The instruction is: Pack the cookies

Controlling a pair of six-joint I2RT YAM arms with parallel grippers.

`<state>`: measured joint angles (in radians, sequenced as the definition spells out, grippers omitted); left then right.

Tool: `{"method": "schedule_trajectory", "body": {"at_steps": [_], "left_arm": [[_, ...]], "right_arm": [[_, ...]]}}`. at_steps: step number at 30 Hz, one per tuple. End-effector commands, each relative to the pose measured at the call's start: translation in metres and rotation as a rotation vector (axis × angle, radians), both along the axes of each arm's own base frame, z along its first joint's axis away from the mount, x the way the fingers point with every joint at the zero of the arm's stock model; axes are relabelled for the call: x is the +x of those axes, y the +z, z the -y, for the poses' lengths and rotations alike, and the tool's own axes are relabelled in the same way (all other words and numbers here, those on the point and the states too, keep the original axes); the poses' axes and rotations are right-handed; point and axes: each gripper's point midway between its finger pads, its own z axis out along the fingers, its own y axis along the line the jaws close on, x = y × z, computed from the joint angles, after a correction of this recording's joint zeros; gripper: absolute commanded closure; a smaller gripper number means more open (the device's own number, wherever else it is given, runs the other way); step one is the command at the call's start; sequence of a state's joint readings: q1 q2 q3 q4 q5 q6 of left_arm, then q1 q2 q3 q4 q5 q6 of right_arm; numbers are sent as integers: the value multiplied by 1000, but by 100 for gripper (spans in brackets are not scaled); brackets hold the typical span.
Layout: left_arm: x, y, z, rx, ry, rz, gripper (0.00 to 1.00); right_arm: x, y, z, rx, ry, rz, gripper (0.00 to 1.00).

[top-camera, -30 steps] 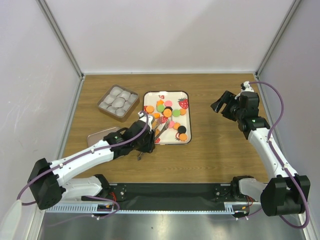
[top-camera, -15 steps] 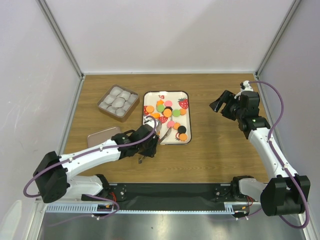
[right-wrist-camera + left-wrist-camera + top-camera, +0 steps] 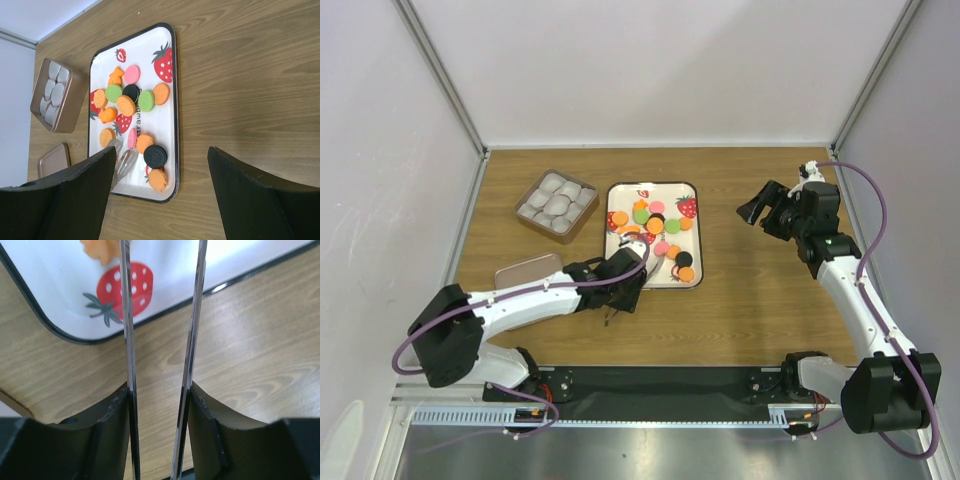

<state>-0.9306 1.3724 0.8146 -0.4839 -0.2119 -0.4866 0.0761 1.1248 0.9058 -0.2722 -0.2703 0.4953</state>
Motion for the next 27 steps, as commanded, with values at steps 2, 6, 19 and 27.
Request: {"method": "schedule_trajectory", "body": {"at_steps": [2,6,19,27], "left_arm": [[27,28,19,-26,10,109,51],[33,27,23,-7,-4,115,51],[44,25,31,42,-16,118,53],[53,36,30,58,4,152,59]], "right_arm": [[6,30,-2,11,14,88,19],[6,32,-3,15,19,92,19],[7,32,-2,11,19,91,19],[6,32,-2,12,19,89,20]]}}
